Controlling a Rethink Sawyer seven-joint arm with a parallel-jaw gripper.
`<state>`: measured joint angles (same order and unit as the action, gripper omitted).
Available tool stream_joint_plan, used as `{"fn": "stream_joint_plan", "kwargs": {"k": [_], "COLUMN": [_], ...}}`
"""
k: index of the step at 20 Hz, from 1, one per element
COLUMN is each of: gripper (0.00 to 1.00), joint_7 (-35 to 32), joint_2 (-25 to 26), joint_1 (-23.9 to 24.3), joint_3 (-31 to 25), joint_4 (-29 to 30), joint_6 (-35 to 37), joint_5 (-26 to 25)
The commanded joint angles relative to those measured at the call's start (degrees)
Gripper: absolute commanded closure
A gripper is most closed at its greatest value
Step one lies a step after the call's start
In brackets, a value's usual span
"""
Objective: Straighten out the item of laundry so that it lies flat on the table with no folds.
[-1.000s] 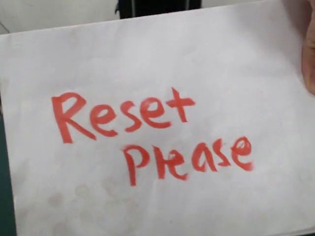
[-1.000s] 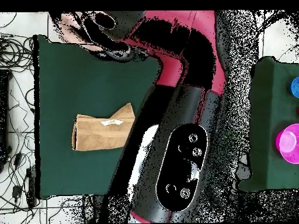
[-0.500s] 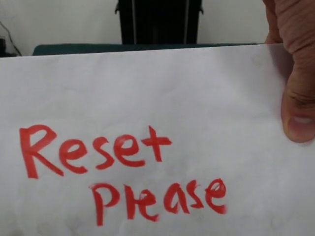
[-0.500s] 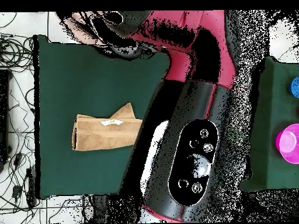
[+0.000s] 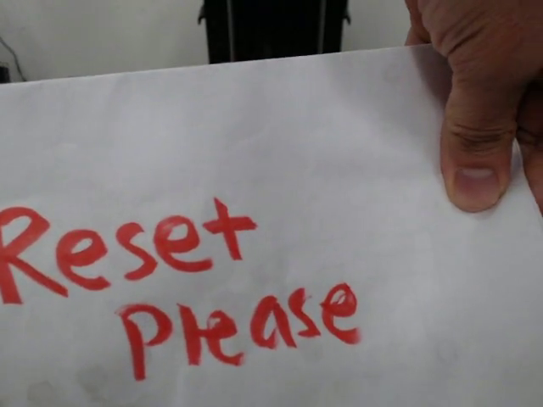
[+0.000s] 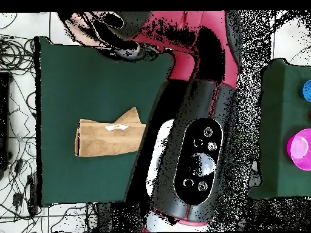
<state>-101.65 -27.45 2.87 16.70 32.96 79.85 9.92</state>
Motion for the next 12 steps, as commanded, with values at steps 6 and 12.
{"fn": "stream_joint_plan", "kwargs": {"k": [6, 12], "gripper": [0.0, 0.0], "joint_7": [9.74, 9.25], "joint_2": [-9.02, -9.3], "joint_1": [6.4, 6.8], "joint_3": [-4.08, -5.93], "joint_4": [-11.92, -12.21], "joint_6": [3.67, 4.85], "joint_5": [0.16, -0.73]}}
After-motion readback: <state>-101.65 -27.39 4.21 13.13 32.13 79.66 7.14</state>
